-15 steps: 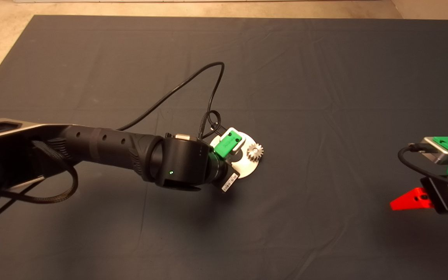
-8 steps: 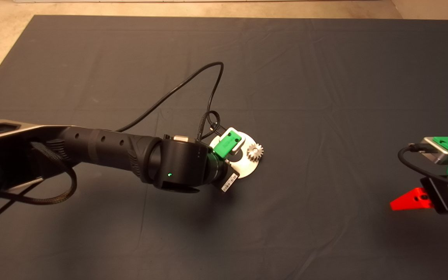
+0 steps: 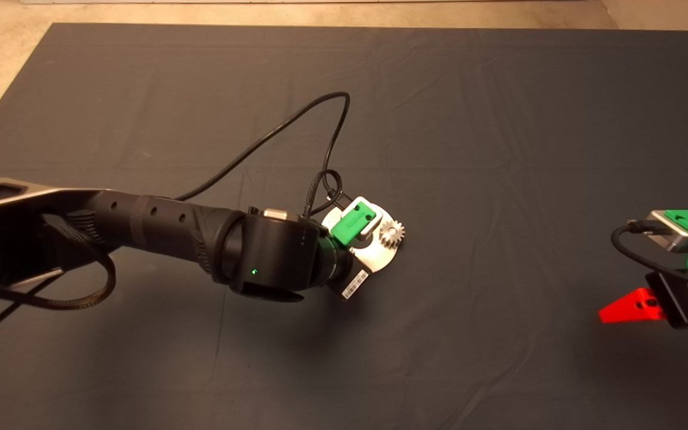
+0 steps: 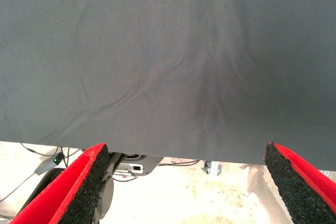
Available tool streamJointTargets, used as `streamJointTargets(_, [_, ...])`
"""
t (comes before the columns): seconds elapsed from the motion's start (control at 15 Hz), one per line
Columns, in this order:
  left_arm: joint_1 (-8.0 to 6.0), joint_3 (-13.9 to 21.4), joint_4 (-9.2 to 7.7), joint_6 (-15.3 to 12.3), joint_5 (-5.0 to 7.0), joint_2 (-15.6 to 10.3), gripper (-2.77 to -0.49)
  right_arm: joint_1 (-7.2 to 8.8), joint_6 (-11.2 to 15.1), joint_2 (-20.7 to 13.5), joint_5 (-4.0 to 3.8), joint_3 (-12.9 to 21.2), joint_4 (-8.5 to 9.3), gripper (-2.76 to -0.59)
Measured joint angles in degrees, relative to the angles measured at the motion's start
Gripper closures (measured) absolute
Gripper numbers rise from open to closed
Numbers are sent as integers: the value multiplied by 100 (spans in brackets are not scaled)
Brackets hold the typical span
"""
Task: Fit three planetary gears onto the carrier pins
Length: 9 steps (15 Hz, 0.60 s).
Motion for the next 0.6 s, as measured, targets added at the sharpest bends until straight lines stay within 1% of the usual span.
streamJointTargets(0.07, [-128,20,-126,17,0,-32,-147,0,-2,0,0,0,0,-221])
streamJointTargets(0.13, [-243,37,-211,46,-4,-64,-147,-2,-2,0,0,0,0,-221])
streamJointTargets(0.2, [-319,42,-298,71,-9,-127,-159,0,-2,0,0,0,0,-221])
streamJointTargets(0.33, [-431,42,-455,232,0,-296,-162,-2,-2,0,-2,0,0,-221])
streamJointTargets(0.47, [-492,42,-571,380,5,-447,-162,-2,-2,0,5,0,0,-221])
streamJointTargets(0.6, [-496,33,-633,533,-4,-599,-164,0,-2,0,5,0,0,-221])
